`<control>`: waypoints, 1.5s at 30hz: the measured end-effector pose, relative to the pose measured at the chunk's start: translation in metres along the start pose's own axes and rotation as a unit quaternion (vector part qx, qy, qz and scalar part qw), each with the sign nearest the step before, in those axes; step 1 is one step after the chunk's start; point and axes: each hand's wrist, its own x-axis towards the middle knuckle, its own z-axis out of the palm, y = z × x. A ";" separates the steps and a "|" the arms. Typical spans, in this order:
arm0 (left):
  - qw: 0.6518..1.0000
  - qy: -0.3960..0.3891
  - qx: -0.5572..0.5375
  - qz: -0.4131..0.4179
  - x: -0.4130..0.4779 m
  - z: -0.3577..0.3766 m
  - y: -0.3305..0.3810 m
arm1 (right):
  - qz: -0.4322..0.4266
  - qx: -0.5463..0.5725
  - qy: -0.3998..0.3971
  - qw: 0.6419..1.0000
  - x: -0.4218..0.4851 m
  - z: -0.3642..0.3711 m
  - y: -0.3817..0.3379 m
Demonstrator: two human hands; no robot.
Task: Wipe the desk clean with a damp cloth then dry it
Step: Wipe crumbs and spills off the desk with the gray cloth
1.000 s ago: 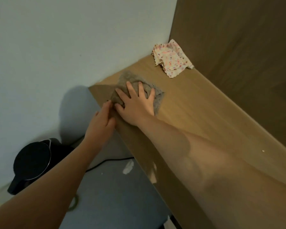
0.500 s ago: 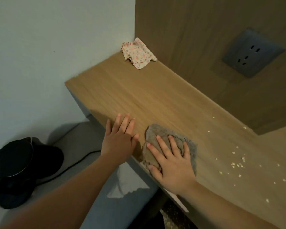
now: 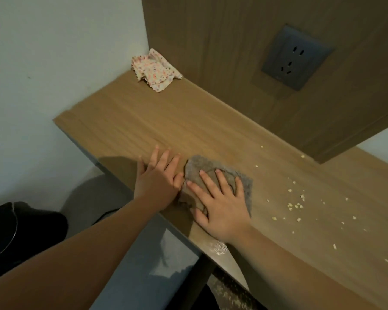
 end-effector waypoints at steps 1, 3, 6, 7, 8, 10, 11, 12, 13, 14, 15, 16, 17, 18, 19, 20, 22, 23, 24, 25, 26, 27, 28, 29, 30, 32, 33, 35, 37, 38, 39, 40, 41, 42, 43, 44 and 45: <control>1.000 -0.005 -0.013 0.003 0.009 -0.001 0.004 | 0.025 0.015 0.005 1.000 0.021 -0.004 0.006; 1.000 -0.011 -0.026 -0.015 0.025 -0.001 0.008 | 0.072 0.044 -0.011 0.996 0.068 -0.010 0.017; 0.999 -0.022 0.007 -0.048 0.034 0.000 0.013 | 0.099 0.045 -0.024 0.994 0.124 -0.020 0.032; 0.998 -0.022 0.016 -0.051 0.034 0.002 0.014 | 0.099 0.046 -0.021 0.994 0.137 -0.021 0.037; 0.998 -0.021 0.018 -0.050 0.035 0.002 0.015 | 0.095 0.044 -0.020 0.994 0.147 -0.022 0.043; 0.998 -0.022 0.018 -0.048 0.032 0.002 0.015 | 0.088 0.043 -0.023 0.995 0.154 -0.023 0.051; 0.998 -0.019 0.018 -0.050 0.033 0.001 0.015 | 0.088 0.041 -0.013 0.995 0.155 -0.023 0.057; 0.998 -0.021 0.019 -0.051 0.034 0.002 0.015 | 0.097 0.043 -0.005 0.994 0.152 -0.024 0.064; 0.998 -0.020 0.020 -0.047 0.035 0.003 0.015 | 0.113 0.049 0.000 0.992 0.145 -0.024 0.073; 0.999 -0.021 0.023 -0.044 0.033 0.002 0.015 | 0.138 0.057 0.000 0.989 0.135 -0.023 0.082; 0.999 -0.019 0.026 -0.041 0.032 0.003 0.014 | 0.171 0.062 0.003 0.983 0.120 -0.021 0.092; 0.999 -0.009 0.026 -0.040 0.032 0.005 0.014 | 0.202 0.060 0.013 0.977 0.102 -0.019 0.103; 0.999 -0.005 0.026 -0.044 0.033 0.005 0.013 | 0.231 0.056 0.019 0.971 0.085 -0.019 0.111; 0.998 -0.002 0.028 -0.048 0.032 0.005 0.013 | 0.253 0.057 0.018 0.966 0.071 -0.019 0.116; 0.998 0.001 0.029 -0.048 0.032 0.005 0.013 | 0.274 0.065 0.016 0.959 0.062 -0.018 0.118; 0.999 0.003 0.025 -0.047 0.032 0.005 0.014 | 0.295 0.075 0.018 0.952 0.058 -0.016 0.116; 0.999 0.001 0.015 -0.045 0.033 0.005 0.016 | 0.325 0.098 0.024 0.940 0.055 -0.015 0.103; 0.999 0.004 0.013 -0.042 0.033 0.005 0.016 | 0.322 0.107 0.022 0.940 0.051 -0.015 0.094; 0.999 0.007 0.011 -0.040 0.034 0.005 0.016 | 0.301 0.103 0.023 0.948 0.044 -0.013 0.085; 0.999 0.009 0.011 -0.038 0.033 0.006 0.017 | 0.268 0.083 0.029 0.959 0.029 -0.010 0.073; 0.999 0.011 0.010 -0.037 0.033 0.006 0.017 | 0.234 0.061 0.045 0.969 0.010 -0.005 0.058; 0.999 0.013 0.009 -0.040 0.033 0.006 0.018 | 0.206 0.052 0.054 0.976 -0.013 -0.001 0.043; 0.999 0.016 0.005 -0.048 0.033 0.006 0.020 | 0.178 0.053 0.049 0.981 -0.036 0.003 0.031; 0.998 0.016 -0.004 -0.061 0.031 0.006 0.024 | 0.150 0.053 0.036 0.987 -0.054 0.006 0.026; 0.997 0.016 -0.010 -0.071 0.027 0.008 0.031 | 0.119 0.049 0.016 0.992 -0.063 0.008 0.031; 0.998 0.018 -0.013 -0.054 0.015 0.013 0.047 | 0.080 0.021 0.009 0.997 -0.056 0.005 0.059; 0.999 0.015 -0.011 -0.034 0.008 0.016 0.054 | 0.089 0.012 0.018 0.996 -0.043 0.003 0.077; 1.000 0.015 0.002 0.007 0.000 0.020 0.061 | 0.165 0.037 0.006 0.986 -0.011 -0.007 0.107; 0.999 0.026 0.012 0.042 -0.006 0.020 0.064 | 0.232 0.054 -0.004 0.971 0.010 -0.008 0.120; 0.997 0.026 0.015 0.067 -0.011 0.020 0.066 | 0.247 0.058 0.001 0.967 0.010 -0.010 0.116; 0.995 0.021 0.019 0.095 -0.016 0.021 0.069 | 0.250 0.062 0.006 0.966 0.003 -0.010 0.107; 0.993 0.017 0.024 0.118 -0.023 0.023 0.072 | 0.244 0.057 0.008 0.968 -0.009 -0.006 0.096; 0.991 0.010 0.028 0.131 -0.028 0.024 0.075 | 0.229 0.045 0.015 0.972 -0.028 0.000 0.082; 0.990 0.004 0.028 0.138 -0.032 0.024 0.077 | 0.210 0.032 0.031 0.977 -0.051 0.004 0.066; 0.989 -0.002 0.029 0.145 -0.035 0.024 0.078 | 0.188 0.026 0.044 0.981 -0.075 0.008 0.051; 0.987 -0.005 0.032 0.156 -0.038 0.024 0.078 | 0.166 0.021 0.043 0.985 -0.098 0.012 0.038; 0.985 -0.004 0.035 0.171 -0.040 0.025 0.077 | 0.151 0.018 0.033 0.988 -0.116 0.015 0.030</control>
